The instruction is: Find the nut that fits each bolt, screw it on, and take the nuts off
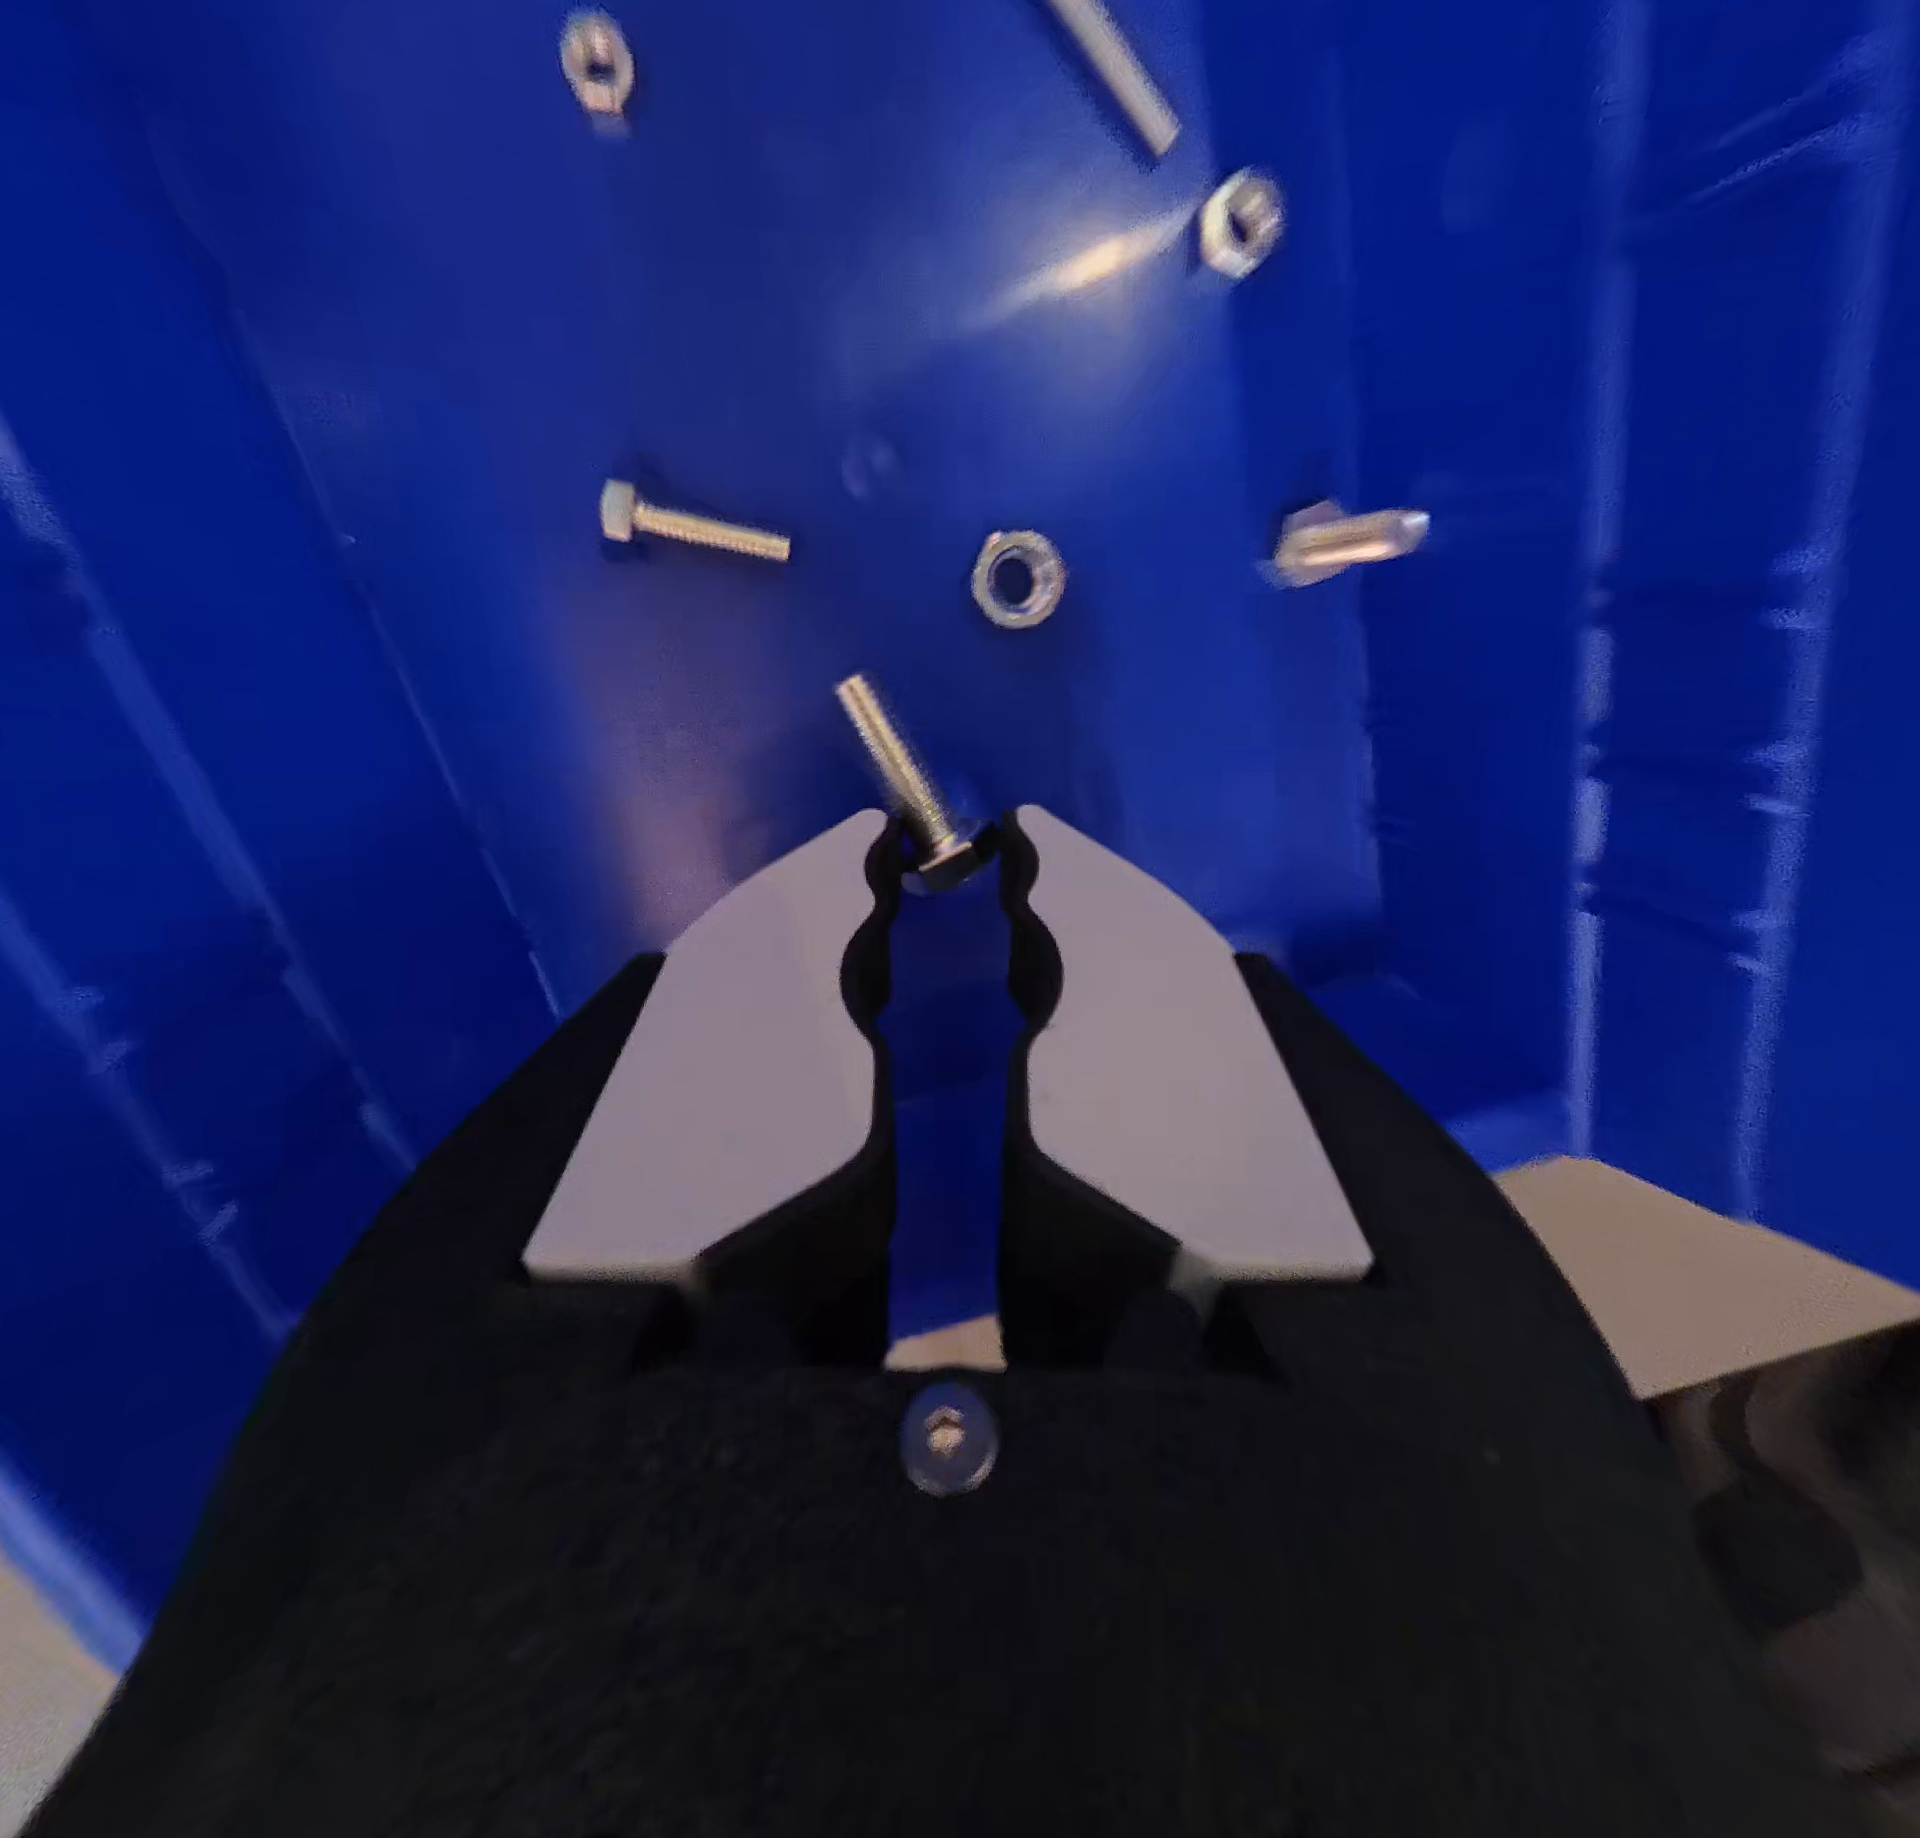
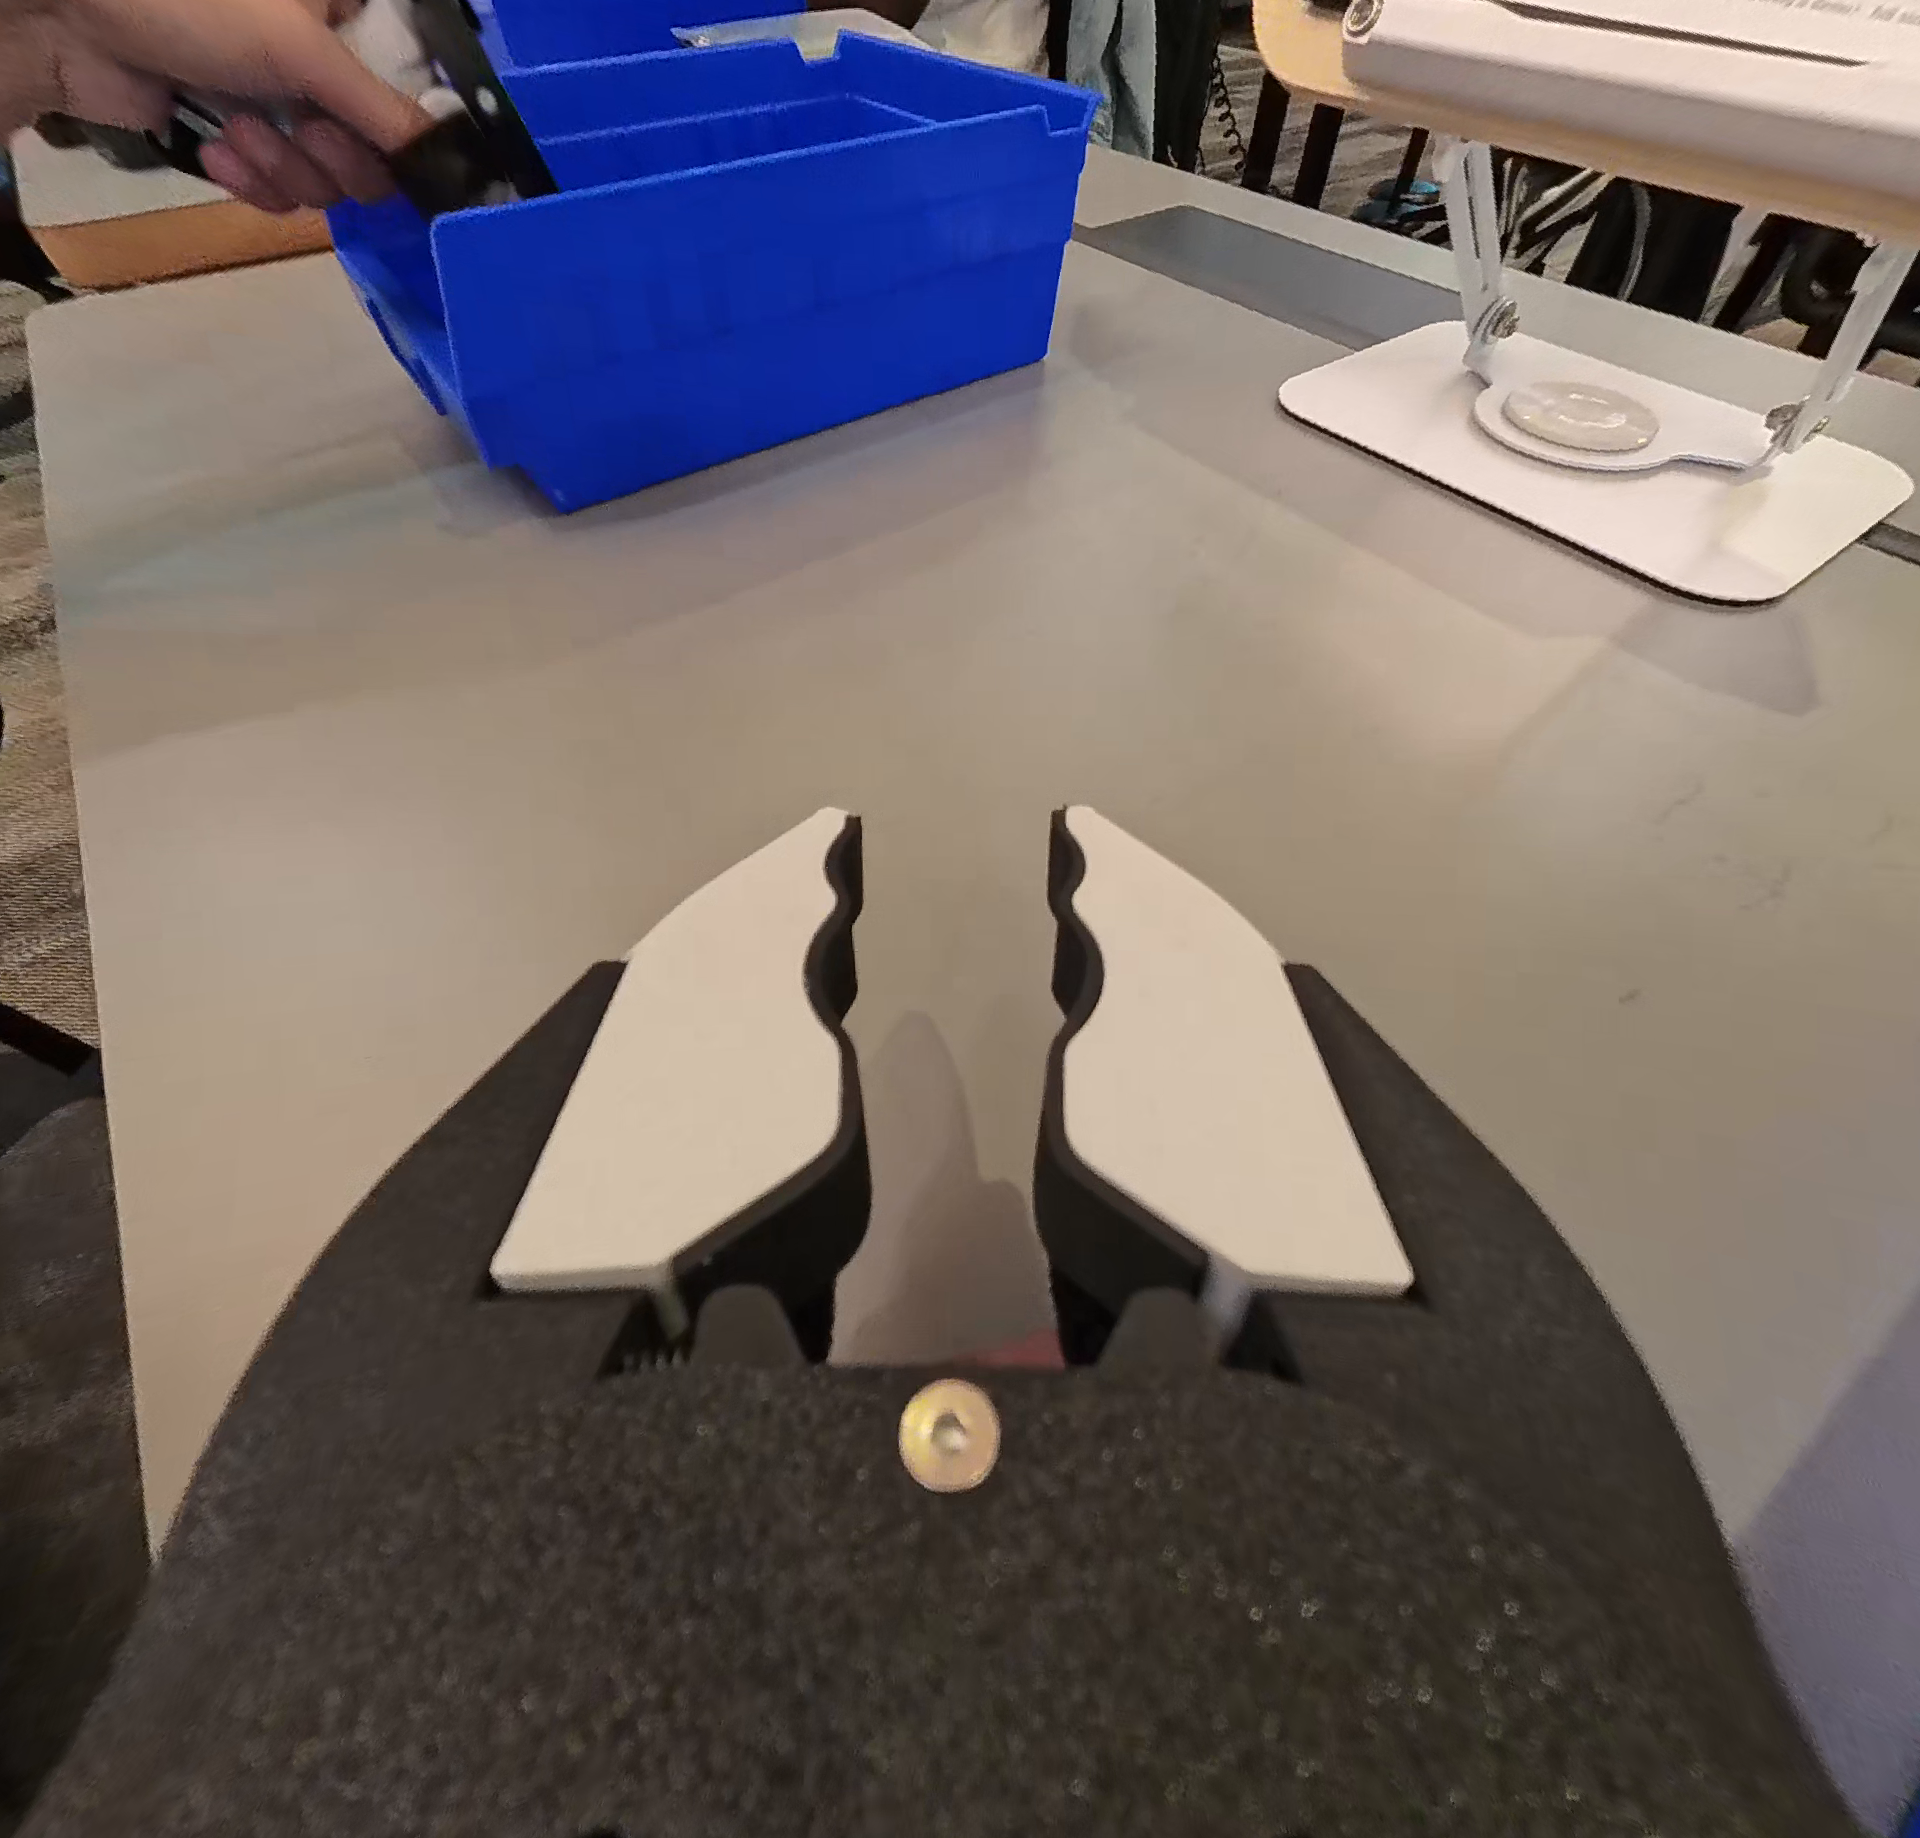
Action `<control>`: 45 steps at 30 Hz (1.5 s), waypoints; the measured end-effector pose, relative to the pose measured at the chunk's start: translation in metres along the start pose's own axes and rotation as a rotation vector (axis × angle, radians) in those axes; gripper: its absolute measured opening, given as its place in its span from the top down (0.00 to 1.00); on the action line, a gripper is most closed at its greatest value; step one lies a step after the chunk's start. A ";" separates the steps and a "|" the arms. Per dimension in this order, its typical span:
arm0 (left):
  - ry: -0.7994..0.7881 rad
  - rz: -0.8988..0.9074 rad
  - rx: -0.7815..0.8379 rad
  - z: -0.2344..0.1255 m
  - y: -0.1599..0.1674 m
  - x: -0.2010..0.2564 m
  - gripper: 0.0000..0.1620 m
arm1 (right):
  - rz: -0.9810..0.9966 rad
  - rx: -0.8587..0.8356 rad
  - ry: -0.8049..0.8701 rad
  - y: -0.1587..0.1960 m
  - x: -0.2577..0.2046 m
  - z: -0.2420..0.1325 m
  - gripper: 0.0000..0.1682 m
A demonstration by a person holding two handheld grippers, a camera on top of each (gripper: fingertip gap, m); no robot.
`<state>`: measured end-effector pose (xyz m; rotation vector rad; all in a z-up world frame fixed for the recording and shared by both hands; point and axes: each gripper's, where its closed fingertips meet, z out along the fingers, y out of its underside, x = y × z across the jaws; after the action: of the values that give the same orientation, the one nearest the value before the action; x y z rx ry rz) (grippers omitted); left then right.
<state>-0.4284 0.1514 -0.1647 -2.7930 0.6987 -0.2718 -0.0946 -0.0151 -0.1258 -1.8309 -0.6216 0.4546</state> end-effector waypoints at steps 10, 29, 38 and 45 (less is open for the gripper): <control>0.454 0.334 0.371 -0.104 -0.034 0.173 0.89 | 0.001 -0.013 0.003 0.001 0.001 0.001 0.80; 0.158 0.497 -0.105 0.070 -0.050 0.299 0.89 | -0.005 0.008 0.007 0.000 0.000 -0.002 0.81; 0.353 0.397 -0.048 0.074 -0.046 0.334 0.87 | -0.017 -0.010 0.005 0.002 -0.001 0.001 0.80; 0.717 0.299 0.125 0.016 -0.056 0.360 0.80 | -0.005 -0.097 0.127 0.014 0.015 0.000 0.80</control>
<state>-0.0882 0.0289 -0.1211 -2.3899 1.1770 -1.2310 -0.0803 -0.0096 -0.1392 -1.9332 -0.5693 0.3067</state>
